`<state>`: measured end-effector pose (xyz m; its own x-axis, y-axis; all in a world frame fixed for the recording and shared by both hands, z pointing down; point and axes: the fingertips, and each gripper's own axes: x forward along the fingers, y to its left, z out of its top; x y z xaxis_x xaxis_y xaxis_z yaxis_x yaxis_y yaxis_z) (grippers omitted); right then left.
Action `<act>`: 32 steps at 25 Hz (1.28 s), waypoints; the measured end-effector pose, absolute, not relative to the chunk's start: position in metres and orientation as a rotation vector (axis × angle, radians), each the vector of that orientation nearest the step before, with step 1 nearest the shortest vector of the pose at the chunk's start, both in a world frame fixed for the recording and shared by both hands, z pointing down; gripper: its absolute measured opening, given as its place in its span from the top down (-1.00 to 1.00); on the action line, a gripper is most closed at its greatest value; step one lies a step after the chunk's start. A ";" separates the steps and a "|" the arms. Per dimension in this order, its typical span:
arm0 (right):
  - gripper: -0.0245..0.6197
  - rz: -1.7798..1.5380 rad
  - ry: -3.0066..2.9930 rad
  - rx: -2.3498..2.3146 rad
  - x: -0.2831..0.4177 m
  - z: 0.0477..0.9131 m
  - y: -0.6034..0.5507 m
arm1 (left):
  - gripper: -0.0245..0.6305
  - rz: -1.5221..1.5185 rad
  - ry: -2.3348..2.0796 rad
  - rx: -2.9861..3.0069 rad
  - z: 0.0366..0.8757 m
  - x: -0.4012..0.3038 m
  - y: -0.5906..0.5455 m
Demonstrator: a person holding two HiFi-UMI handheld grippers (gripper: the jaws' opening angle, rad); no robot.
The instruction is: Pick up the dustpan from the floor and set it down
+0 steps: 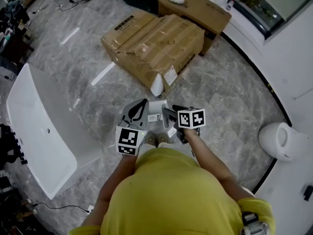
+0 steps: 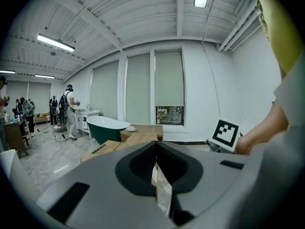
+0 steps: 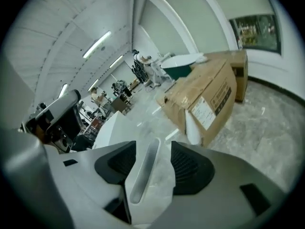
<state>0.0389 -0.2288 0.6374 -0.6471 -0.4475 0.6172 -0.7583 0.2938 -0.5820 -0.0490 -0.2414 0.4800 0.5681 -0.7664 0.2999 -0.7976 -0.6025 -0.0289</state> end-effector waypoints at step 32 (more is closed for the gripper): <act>0.90 -0.221 -2.594 1.779 0.088 0.303 -0.256 | 0.92 0.236 -1.671 2.813 0.315 -0.039 -0.261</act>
<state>0.0883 -0.2563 0.3033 -0.3636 -0.9273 -0.0885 -0.9289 0.3539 0.1088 -0.0389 -0.2614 0.3147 0.4733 -0.8793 0.0525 -0.8595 -0.4741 -0.1911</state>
